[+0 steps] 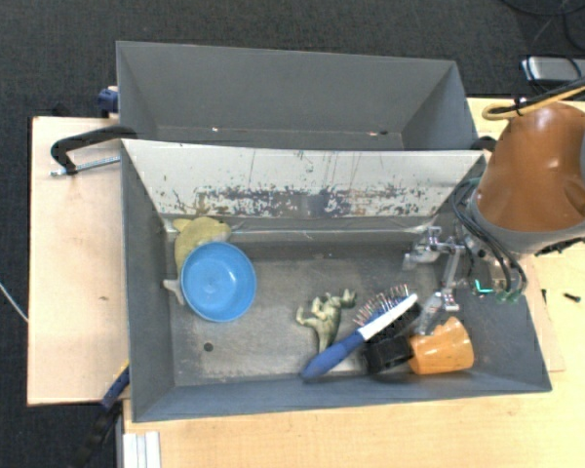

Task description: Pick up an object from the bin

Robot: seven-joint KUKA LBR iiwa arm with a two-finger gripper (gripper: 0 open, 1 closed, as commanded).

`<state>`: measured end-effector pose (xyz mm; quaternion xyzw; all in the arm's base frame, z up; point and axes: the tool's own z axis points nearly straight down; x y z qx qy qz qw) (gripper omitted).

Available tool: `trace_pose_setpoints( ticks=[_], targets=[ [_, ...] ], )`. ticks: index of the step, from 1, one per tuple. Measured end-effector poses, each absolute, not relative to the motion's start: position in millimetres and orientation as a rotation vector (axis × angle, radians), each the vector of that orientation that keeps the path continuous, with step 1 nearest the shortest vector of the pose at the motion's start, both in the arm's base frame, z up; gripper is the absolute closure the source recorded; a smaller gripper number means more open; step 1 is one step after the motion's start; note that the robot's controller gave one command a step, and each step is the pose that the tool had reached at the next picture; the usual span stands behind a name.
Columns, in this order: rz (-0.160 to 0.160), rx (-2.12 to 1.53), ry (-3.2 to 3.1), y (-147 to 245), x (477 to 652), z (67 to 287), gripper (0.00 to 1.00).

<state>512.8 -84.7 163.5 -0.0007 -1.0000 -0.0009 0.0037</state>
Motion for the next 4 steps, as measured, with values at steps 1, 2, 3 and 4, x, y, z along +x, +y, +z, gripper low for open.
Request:
trace_pose_setpoints(
  ticks=[1,2,3,4],
  targets=[
    [0.004,0.701,-3.066,-16.1,532.1,74.0,0.0],
    [-0.004,0.771,-3.054,41.2,511.8,103.3,0.0],
    [0.004,1.018,-2.979,-26.6,509.8,112.9,0.0],
    [0.021,1.451,-2.801,5.3,507.8,81.0,0.0]
  ],
)
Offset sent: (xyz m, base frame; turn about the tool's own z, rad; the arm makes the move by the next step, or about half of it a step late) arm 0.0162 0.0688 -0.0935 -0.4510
